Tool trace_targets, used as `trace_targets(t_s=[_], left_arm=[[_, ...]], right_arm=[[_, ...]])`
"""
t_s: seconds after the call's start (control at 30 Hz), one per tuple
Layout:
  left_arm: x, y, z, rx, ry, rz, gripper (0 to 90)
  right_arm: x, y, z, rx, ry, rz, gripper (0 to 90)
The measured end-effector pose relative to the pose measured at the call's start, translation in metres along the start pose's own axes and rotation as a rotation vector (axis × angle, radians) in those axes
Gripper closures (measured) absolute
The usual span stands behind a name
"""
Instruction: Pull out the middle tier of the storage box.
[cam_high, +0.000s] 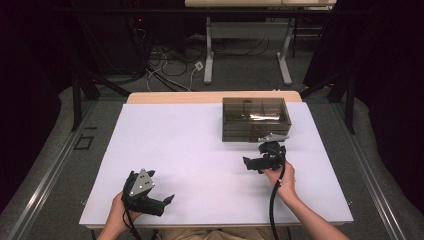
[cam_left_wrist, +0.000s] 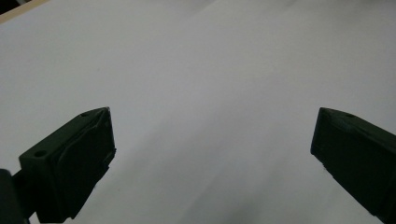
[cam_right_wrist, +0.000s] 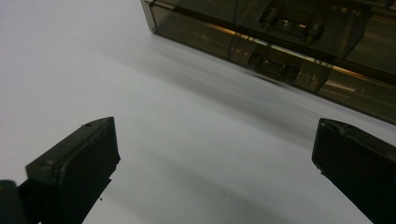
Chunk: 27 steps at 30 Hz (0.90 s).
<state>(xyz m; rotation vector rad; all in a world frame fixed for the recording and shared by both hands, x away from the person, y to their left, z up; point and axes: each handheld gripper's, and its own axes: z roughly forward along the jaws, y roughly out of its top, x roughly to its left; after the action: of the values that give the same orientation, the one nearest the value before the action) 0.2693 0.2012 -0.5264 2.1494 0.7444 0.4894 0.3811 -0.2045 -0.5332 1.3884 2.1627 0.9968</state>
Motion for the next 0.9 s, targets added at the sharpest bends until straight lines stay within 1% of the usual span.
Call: trace_targets(t_s=[0.03, 0.07, 0.1, 0.13, 0.2, 0.27, 0.3, 0.4, 0.43, 0.47, 0.53, 0.57, 0.67, 0.7, 0.8, 0.87, 0.9], left_arm=[[0.0, 0.0, 0.0, -0.002, 0.0, 0.003, 0.0], [0.0, 0.0, 0.0, -0.002, 0.0, 0.003, 0.0], [0.0, 0.0, 0.0, -0.001, 0.001, 0.002, 0.0], [0.0, 0.0, 0.0, -0.002, 0.0, 0.001, 0.0], [0.0, 0.0, 0.0, -0.001, 0.001, 0.001, 0.0], [0.0, 0.0, 0.0, 0.0, 0.001, 0.002, 0.0], [0.0, 0.0, 0.0, -0.001, 0.001, 0.0, 0.0], [0.0, 0.0, 0.0, -0.002, -0.002, -0.004, 0.0], [0.001, 0.0, 0.0, -0.002, -0.002, -0.001, 0.0], [0.001, 0.0, 0.0, -0.002, -0.002, -0.001, 0.0], [0.0, 0.0, 0.0, -0.002, -0.002, 0.0, 0.0], [0.001, 0.0, 0.0, -0.003, -0.002, -0.002, 0.0], [0.001, 0.0, 0.0, -0.003, -0.004, -0.005, 0.0], [0.0, 0.0, 0.0, -0.001, -0.008, -0.01, 0.0], [0.0, 0.0, 0.0, 0.001, -0.007, -0.009, 0.0], [0.001, 0.0, 0.0, -0.003, -0.006, -0.004, 0.0], [0.001, 0.0, 0.0, -0.003, -0.006, -0.004, 0.0]], right_arm=[[0.0, 0.001, 0.0, -0.001, 0.0, 0.01, 0.8], [0.0, 0.001, 0.0, -0.001, 0.0, 0.01, 0.8], [-0.001, 0.003, 0.003, -0.012, -0.011, 0.022, 2.0], [-0.002, 0.003, 0.003, -0.015, -0.018, 0.021, 2.8], [-0.003, 0.005, 0.005, -0.027, -0.024, 0.043, 5.2], [-0.003, 0.005, 0.006, -0.033, -0.027, 0.046, 6.7], [-0.004, 0.007, 0.007, -0.044, -0.029, 0.058, 8.8], [-0.005, 0.008, 0.009, -0.046, -0.036, 0.062, 10.0], [-0.005, 0.009, 0.01, -0.053, -0.034, 0.076, 11.3], [-0.005, 0.009, 0.01, -0.053, -0.034, 0.076, 11.3], [-0.006, 0.011, 0.011, -0.061, -0.045, 0.079, 13.0], [-0.006, 0.012, 0.013, -0.065, -0.047, 0.095, 14.0], [-0.008, 0.013, 0.015, -0.07, -0.053, 0.103, 15.0], [-0.008, 0.014, 0.016, -0.076, -0.055, 0.115, 15.4], [-0.008, 0.014, 0.018, -0.081, -0.065, 0.114, 15.7], [-0.007, 0.015, 0.02, -0.098, -0.075, 0.122, 17.3], [-0.007, 0.016, 0.021, -0.102, -0.089, 0.121, 18.7]])
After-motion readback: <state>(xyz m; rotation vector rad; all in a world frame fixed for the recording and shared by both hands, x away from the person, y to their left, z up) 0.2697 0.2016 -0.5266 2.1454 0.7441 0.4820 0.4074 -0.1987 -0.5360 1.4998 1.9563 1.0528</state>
